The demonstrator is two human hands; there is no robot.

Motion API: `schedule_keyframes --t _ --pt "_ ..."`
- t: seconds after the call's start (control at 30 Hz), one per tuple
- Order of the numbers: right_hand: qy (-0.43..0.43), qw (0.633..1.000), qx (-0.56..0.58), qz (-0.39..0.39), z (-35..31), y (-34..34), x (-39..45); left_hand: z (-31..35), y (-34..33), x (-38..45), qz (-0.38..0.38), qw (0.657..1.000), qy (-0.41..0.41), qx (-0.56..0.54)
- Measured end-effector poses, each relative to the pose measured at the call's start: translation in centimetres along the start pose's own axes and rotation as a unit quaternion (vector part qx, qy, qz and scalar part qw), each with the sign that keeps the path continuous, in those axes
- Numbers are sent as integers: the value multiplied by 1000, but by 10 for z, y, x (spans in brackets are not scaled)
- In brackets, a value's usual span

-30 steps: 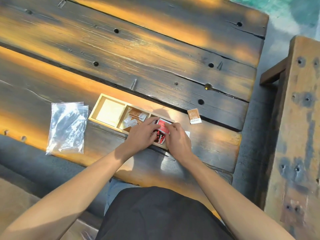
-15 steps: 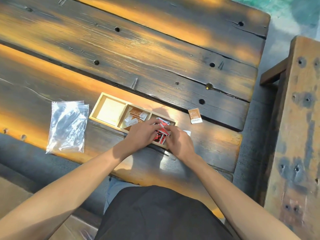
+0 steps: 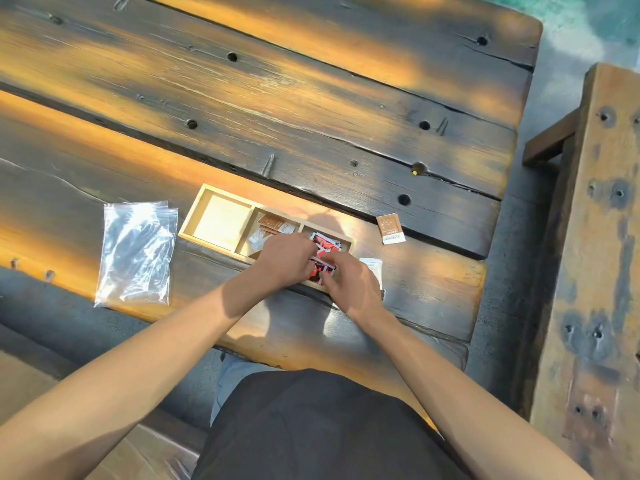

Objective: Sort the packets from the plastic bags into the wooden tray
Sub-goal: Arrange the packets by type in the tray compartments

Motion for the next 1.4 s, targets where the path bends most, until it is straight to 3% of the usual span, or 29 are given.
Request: schedule_keyframes --t 0.4,0.6,1.07,1.4 --pt "-18 999 -30 33 9 -3 -7 2 -15 -11 46 994 27 -96" --pt "-3 994 -89 66 6 1 -10 7 -21 -20 123 986 25 -112" --pt "-29 994 -86 64 4 6 -13 21 -23 -26 53 989 130 -52" --pt "-50 994 -65 66 11 17 -5 34 -25 -21 92 981 139 -100"
Point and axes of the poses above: each hand's wrist, its own x-axis towards the middle knuckle, its own y-axis out of the back of the hand, z = x × y, the point moved 6 cm from there along x, towards the middle knuckle, and after that the axes turned 15 degrees about -y, right-handed, at the moved point
